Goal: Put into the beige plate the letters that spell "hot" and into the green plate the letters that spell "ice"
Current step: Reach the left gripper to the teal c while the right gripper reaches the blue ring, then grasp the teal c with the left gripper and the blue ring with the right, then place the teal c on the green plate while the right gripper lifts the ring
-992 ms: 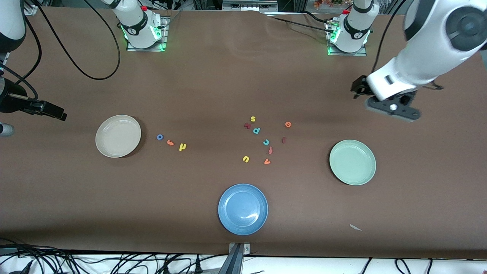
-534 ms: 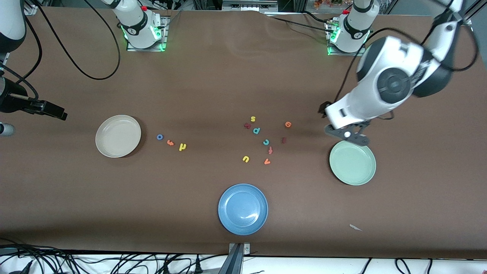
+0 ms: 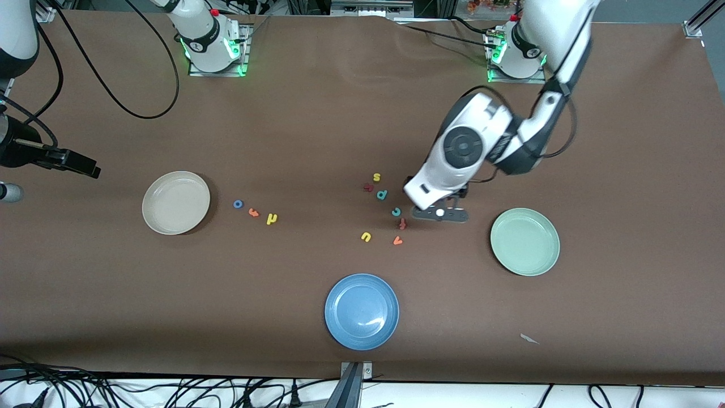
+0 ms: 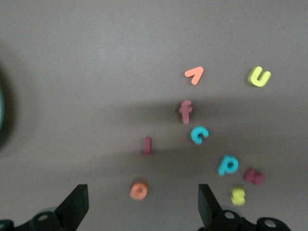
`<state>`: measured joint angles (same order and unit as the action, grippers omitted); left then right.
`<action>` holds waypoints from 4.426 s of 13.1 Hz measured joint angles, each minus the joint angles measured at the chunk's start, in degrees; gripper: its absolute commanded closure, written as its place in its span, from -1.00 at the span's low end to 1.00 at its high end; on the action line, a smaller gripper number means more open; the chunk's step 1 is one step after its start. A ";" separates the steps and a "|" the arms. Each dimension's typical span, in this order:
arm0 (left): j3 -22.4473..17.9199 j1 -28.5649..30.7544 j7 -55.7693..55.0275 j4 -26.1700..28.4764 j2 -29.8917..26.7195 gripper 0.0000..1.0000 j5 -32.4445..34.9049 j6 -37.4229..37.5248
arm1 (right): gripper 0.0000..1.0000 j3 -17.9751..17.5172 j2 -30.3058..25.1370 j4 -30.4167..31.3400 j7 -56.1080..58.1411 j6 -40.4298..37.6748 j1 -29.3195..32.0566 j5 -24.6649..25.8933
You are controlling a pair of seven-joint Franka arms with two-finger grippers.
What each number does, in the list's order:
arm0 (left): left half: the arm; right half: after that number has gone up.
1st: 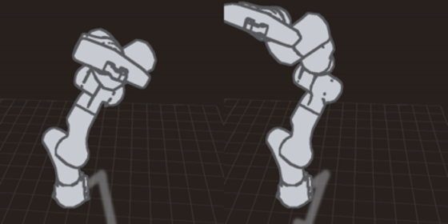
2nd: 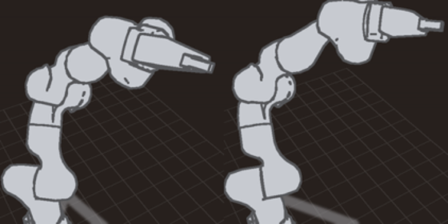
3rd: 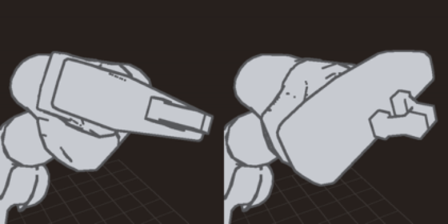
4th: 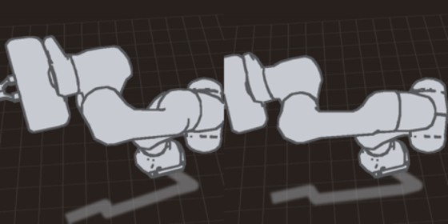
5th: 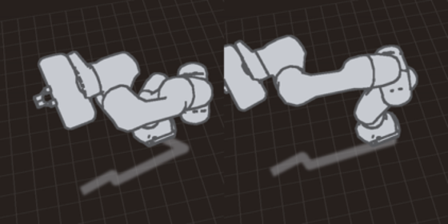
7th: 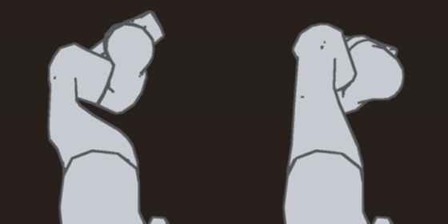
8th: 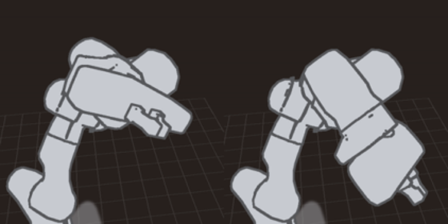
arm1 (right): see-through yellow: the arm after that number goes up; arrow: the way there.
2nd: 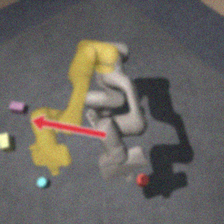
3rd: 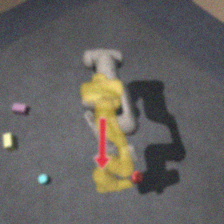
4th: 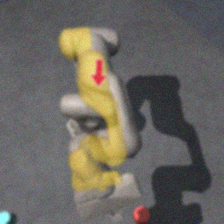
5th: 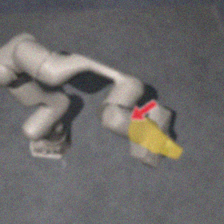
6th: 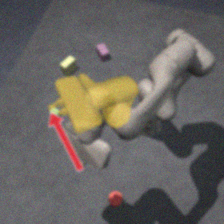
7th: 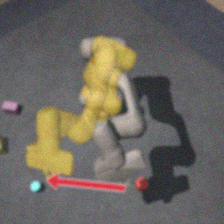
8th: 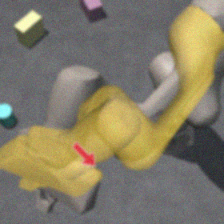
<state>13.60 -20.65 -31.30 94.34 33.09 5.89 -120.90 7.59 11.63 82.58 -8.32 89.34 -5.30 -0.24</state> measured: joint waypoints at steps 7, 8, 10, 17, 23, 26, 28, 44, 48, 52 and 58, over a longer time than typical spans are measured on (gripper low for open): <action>-0.21 -0.87 -1.14 -2.95 7.97 -0.82 1.35 -7.44 | -1.00 -0.50 2.89 0.92 -9.33 0.16 -7.10 0.00; -0.21 -0.99 -1.89 -3.00 8.09 -0.78 1.35 -7.90 | -1.00 -0.57 4.27 1.05 -11.60 0.64 -8.88 0.00; -0.17 -1.44 -5.65 -3.01 8.90 -0.64 1.35 -9.76 | -0.99 -0.61 7.43 1.30 -13.55 3.23 -11.35 -0.01; -0.19 -3.52 -20.09 -3.69 11.98 -0.43 1.35 -10.83 | -0.99 -2.63 13.17 12.63 -13.75 18.96 -12.73 -0.20; -0.19 -3.70 -22.95 -5.66 13.43 -0.27 1.35 -10.84 | -0.99 -4.33 14.84 21.89 -7.64 29.45 -12.85 -0.20; -0.18 -4.30 -24.99 -6.17 14.15 -0.18 1.35 -10.84 | -0.75 -4.72 15.41 27.22 -4.92 37.09 -12.85 -0.20; -0.18 -4.45 -27.74 -6.37 14.16 -0.12 1.35 -10.84 | -0.31 -4.97 15.47 30.02 -3.77 41.14 -12.85 -0.20; -1.74 -1.59 -20.70 -13.44 10.59 0.77 3.58 5.36 | -0.03 -5.00 17.78 34.46 0.74 50.07 -12.84 -0.20; -2.11 6.01 -4.80 -13.54 9.42 0.74 3.63 7.47 | 0.40 -5.12 17.82 34.47 0.78 50.44 -12.86 -0.21; -2.22 15.32 11.90 -13.53 8.37 0.65 3.64 11.81 | 0.60 -5.21 17.75 34.47 0.78 50.48 -12.86 -0.22; -2.25 22.51 21.30 -9.91 10.33 -1.00 3.64 8.63 | 0.70 -5.21 17.75 34.47 0.78 50.48 -12.85 -0.23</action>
<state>11.36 1.86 -10.00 84.43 43.43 9.54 -112.27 2.38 29.38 117.06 -7.54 139.82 -18.15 -0.47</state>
